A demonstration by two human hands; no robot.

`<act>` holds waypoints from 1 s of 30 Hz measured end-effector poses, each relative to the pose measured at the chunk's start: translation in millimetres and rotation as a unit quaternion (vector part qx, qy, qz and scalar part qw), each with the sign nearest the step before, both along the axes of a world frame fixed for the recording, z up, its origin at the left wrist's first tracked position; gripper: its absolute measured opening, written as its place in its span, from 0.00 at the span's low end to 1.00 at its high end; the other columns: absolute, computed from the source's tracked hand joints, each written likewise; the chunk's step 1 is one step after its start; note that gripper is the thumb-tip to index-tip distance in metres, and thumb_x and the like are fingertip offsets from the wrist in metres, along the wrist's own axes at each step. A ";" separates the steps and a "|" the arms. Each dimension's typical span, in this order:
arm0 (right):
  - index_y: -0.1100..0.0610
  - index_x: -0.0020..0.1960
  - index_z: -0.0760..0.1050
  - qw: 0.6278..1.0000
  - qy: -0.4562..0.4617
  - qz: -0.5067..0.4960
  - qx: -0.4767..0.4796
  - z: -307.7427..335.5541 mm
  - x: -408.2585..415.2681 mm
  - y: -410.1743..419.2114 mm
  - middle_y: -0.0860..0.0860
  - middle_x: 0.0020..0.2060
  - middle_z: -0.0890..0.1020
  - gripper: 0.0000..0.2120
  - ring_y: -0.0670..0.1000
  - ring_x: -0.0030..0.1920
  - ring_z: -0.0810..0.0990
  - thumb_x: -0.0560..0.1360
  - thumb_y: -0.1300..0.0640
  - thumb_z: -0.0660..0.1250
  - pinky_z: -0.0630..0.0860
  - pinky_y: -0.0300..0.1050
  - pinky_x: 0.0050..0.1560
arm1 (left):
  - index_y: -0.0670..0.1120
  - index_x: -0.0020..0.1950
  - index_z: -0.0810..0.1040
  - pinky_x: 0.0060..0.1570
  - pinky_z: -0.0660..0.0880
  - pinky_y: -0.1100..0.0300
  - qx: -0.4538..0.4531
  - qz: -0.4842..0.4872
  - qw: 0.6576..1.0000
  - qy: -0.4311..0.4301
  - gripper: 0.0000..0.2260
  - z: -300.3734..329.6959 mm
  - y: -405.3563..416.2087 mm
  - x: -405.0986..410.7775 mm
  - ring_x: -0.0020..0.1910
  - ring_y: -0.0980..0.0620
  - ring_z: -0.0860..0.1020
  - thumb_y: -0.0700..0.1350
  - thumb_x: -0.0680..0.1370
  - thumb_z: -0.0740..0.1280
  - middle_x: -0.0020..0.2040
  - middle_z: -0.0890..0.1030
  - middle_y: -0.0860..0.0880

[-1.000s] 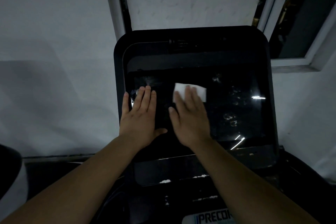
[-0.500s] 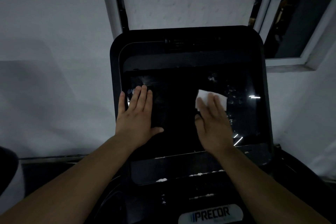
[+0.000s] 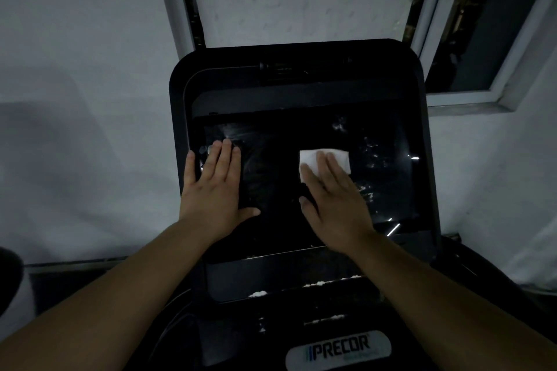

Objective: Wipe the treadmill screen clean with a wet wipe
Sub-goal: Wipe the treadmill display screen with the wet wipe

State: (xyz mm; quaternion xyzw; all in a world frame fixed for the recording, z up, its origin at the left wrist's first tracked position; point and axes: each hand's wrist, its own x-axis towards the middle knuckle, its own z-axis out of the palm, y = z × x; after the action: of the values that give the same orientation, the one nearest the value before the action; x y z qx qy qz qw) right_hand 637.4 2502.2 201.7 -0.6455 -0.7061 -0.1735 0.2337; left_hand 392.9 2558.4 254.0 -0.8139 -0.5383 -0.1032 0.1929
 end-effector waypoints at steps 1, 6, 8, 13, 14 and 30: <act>0.56 0.81 0.62 1.000 -0.003 0.005 0.001 -8.7 -1.2 -9.2 0.61 0.82 0.57 0.31 0.59 0.83 0.50 0.82 0.42 0.54 0.59 0.60 0.78 | 0.44 0.83 0.37 0.77 0.35 0.36 0.001 0.001 1.000 0.002 0.56 -0.4 0.5 0.1 0.81 0.47 0.34 0.77 0.71 0.58 0.83 0.37 0.44; 0.56 0.82 0.58 0.999 -0.013 0.027 -0.035 -69.8 -12.3 -68.9 0.59 0.82 0.53 0.32 0.58 0.83 0.49 0.82 0.45 0.57 0.62 0.61 0.77 | 0.44 0.83 0.37 0.77 0.35 0.36 0.009 0.003 1.000 0.010 0.56 -2.1 0.6 -1.6 0.81 0.47 0.35 0.78 0.71 0.57 0.84 0.38 0.44; 0.56 0.82 0.58 0.999 -0.016 0.027 -0.034 -68.4 -10.3 -64.6 0.59 0.82 0.53 0.31 0.58 0.83 0.49 0.82 0.44 0.56 0.61 0.61 0.77 | 0.44 0.83 0.37 0.77 0.36 0.36 0.005 0.004 1.000 0.012 0.56 -1.1 0.0 -0.5 0.81 0.47 0.34 0.78 0.71 0.57 0.84 0.38 0.44; 0.55 0.81 0.60 1.000 -0.001 0.012 -0.013 -22.3 -5.9 -20.3 0.60 0.82 0.54 0.31 0.58 0.83 0.48 0.83 0.42 0.53 0.56 0.59 0.80 | 0.45 0.83 0.38 0.78 0.37 0.38 0.003 -0.013 1.000 -0.017 0.56 -1.0 -3.5 3.8 0.82 0.46 0.36 0.75 0.71 0.63 0.84 0.39 0.42; 0.55 0.82 0.60 1.000 -0.005 0.012 -0.014 -23.2 -5.4 -20.4 0.60 0.82 0.54 0.31 0.58 0.83 0.47 0.83 0.42 0.53 0.55 0.59 0.80 | 0.45 0.83 0.39 0.78 0.38 0.38 0.004 -0.020 1.000 -0.015 0.56 0.1 -5.2 6.2 0.82 0.46 0.36 0.74 0.71 0.64 0.84 0.39 0.42; 0.53 0.83 0.56 0.999 0.016 -0.008 -0.033 -25.8 24.8 -29.6 0.57 0.83 0.51 0.31 0.56 0.83 0.44 0.82 0.44 0.52 0.52 0.56 0.81 | 0.43 0.81 0.32 0.77 0.36 0.38 -0.047 -0.073 0.995 0.039 0.58 6.8 -6.0 84.1 0.79 0.45 0.29 0.75 0.72 0.63 0.81 0.31 0.42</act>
State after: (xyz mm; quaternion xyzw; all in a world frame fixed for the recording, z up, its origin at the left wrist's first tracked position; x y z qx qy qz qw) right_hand 662.2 2472.7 176.0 -0.6611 -0.7025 -0.1419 0.2219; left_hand 477.1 2552.4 260.8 -0.8624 -0.4740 -0.0595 0.1675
